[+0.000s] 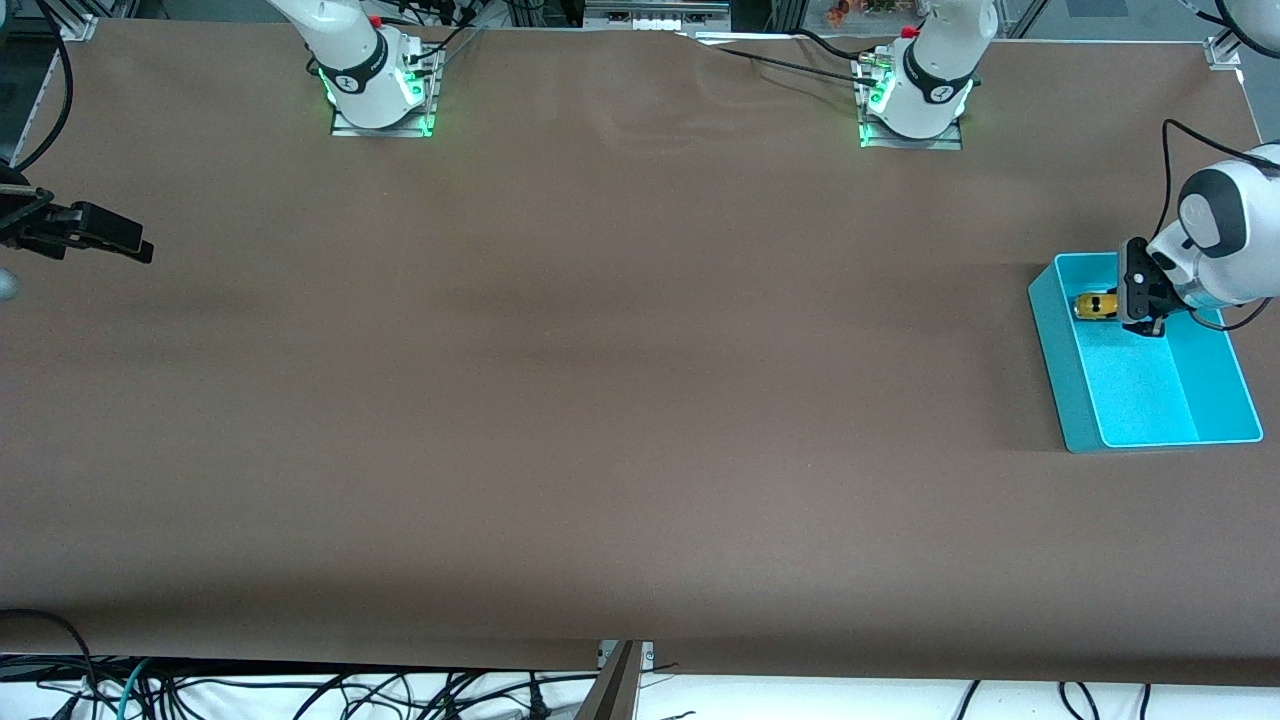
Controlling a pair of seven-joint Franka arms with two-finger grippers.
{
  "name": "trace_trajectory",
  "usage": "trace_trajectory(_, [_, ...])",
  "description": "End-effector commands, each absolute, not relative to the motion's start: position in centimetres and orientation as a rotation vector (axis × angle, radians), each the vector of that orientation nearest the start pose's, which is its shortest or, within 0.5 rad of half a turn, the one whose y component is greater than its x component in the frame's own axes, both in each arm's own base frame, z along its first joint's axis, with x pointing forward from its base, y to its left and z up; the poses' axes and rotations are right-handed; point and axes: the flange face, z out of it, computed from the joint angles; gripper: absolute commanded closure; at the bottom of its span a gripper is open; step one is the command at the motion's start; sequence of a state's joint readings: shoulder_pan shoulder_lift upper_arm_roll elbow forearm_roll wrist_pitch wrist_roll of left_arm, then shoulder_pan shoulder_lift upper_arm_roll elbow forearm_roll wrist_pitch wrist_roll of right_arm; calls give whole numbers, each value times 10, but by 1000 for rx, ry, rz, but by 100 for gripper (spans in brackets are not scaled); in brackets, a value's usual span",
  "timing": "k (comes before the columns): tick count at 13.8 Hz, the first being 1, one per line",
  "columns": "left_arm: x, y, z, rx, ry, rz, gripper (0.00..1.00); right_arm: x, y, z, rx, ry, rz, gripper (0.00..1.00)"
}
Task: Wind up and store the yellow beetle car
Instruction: 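Open the left gripper to set the car in the bin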
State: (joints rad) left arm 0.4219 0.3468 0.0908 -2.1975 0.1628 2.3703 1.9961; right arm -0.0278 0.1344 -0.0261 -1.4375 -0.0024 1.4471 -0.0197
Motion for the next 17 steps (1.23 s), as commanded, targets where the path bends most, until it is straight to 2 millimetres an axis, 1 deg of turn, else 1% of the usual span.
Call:
trace_trajectory(1, [465,268,206,-2206,2373,310,1,580,-30,603,-3136,34,188,0])
trace_trajectory(5, [470,268,217,-2211,2353,293,0,580,-30,603,-3137,34,188,0])
trace_trajectory(6, [479,269,226,-2193,2342,280,0,580,-31,603,-3139,34,186,0])
trace_trajectory(7, [491,269,247,-2170,2305,254,0,580,-31,603,-3139,34,186,0])
trace_trajectory(8, [512,257,272,-2124,2276,222,0,580,-31,603,-3139,34,186,0])
trace_trajectory(9, [525,243,287,-2079,2277,200,0,580,-31,603,-3140,34,186,0])
trace_trajectory(10, [535,233,296,-2042,2286,184,0,580,-30,603,-3140,32,186,0])
trace_trajectory(11, [556,226,319,-2002,2261,142,0,580,-30,603,-3140,34,186,0])
trace_trajectory(12, [571,205,335,-2009,2247,79,0,580,-31,603,-3140,34,186,0])
trace_trajectory(14, [580,165,385,-2058,2238,50,0,580,-30,603,-3140,32,186,0])
trace_trajectory(15, [588,149,405,-2082,2228,52,0,581,-31,602,-3141,34,186,0])
trace_trajectory(16, [592,138,418,-2141,2178,55,0,581,-30,602,-3141,34,184,0])
trace_trajectory(17, [593,131,425,-2225,2109,65,0,582,-31,602,-3141,37,181,0])
